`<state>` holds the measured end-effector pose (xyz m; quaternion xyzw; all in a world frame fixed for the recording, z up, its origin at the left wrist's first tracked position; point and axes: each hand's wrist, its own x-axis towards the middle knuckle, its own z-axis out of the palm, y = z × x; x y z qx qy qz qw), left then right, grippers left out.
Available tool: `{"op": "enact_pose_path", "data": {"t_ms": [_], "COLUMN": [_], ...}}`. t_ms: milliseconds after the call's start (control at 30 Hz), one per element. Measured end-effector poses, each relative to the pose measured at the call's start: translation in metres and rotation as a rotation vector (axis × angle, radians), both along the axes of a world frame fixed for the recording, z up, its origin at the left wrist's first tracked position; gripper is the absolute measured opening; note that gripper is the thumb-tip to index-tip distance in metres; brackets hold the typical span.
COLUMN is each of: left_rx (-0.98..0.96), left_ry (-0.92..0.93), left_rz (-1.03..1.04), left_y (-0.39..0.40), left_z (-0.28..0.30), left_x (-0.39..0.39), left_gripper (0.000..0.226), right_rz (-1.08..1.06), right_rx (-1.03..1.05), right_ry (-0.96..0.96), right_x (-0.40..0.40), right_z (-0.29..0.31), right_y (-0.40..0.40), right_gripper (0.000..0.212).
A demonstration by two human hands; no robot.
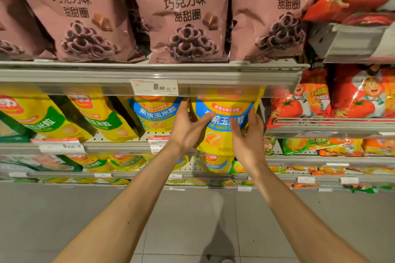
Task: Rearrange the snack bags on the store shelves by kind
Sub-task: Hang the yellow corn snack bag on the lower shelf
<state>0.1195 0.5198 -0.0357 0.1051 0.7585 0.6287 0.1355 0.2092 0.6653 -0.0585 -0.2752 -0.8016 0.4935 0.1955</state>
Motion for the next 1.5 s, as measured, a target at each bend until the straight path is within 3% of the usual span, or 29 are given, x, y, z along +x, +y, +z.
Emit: {"op": "enact_pose_path", "data": {"t_ms": [167,300,467,567,800,1000,1300,1500], "left_rx": [-0.084,-0.114,-0.125,-0.142,-0.143,-0.158,-0.137,-0.188], "left_ry": [0.027,0.071,0.058,0.066,0.12,0.15,0.065,0.056], "left_rz": [0.063,0.085,0.082,0.098,0.099,0.07,0.023,0.015], "left_y": [0.011,0.016,0.019,0.021,0.027,0.034,0.022,0.015], "left_z": [0.001,-0.004,-0.006,-0.012,-0.018,-0.02,-0.035,-0.034], "left_x": [-0.009,-0.017,-0.019,-0.022,-0.022,-0.027,-0.021,-0.008], "left_gripper": [0.06,0.062,0.061,0.046,0.049,0.031,0.065,0.069], "right_rz": [0.015,0.031,0.04,0.051,0.075,0.055,0.037,0.087], "right_rx": [0.036,0.038,-0.018,-0.007,0.037,0.071,0.198,0.193], "right_ry": [0.037,0.022,0.01,0.038,0.073,0.091,0.109,0.104], "right_x": [-0.018,-0.03,-0.044,-0.049,-0.056,-0.064,-0.047,-0.026], "right_z": [0.004,0.005,0.004,0.001,-0.004,-0.003,-0.004,-0.006], "right_y": [0.011,0.016,0.03,0.036,0.042,0.046,0.041,0.032], "right_gripper": [0.054,0.062,0.033,0.039,0.046,0.047,0.061,0.067]}}
